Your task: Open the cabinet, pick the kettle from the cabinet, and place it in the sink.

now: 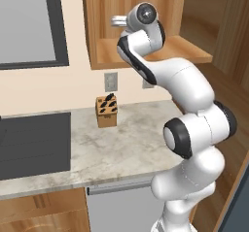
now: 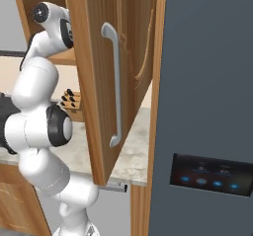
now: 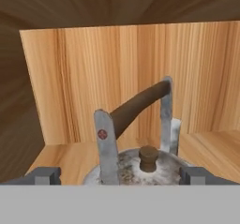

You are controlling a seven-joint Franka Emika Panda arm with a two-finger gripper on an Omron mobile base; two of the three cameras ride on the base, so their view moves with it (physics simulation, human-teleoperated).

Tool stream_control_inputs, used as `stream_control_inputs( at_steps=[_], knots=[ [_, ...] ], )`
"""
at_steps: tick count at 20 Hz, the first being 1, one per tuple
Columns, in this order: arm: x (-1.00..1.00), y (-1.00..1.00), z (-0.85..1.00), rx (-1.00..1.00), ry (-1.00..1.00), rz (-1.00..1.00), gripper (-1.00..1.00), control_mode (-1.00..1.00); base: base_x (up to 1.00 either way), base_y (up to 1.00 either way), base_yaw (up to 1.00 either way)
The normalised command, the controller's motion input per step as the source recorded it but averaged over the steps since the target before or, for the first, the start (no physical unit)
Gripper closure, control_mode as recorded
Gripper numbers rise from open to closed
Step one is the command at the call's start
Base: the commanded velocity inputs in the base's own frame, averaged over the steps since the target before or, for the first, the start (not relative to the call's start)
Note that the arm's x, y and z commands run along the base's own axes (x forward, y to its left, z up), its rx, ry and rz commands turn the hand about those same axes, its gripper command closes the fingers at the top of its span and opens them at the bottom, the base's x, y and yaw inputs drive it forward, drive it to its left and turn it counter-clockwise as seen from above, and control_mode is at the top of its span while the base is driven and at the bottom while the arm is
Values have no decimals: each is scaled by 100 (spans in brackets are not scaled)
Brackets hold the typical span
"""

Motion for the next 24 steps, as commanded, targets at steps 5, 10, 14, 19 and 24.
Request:
stream_control_inputs(
  at_steps=[5,10,14,19,24],
  knots=[
    [19,4,-5,0,3,-5,-100,-100,0,0,0],
    [20,1,-4,0,3,-4,-100,-100,0,0,0],
    [23,0,-3,0,0,-3,-100,-100,0,0,0],
    [16,0,0,0,0,-1,-100,-100,0,0,0],
    [5,0,-1,0,0,-1,-100,-100,0,0,0]
  ],
)
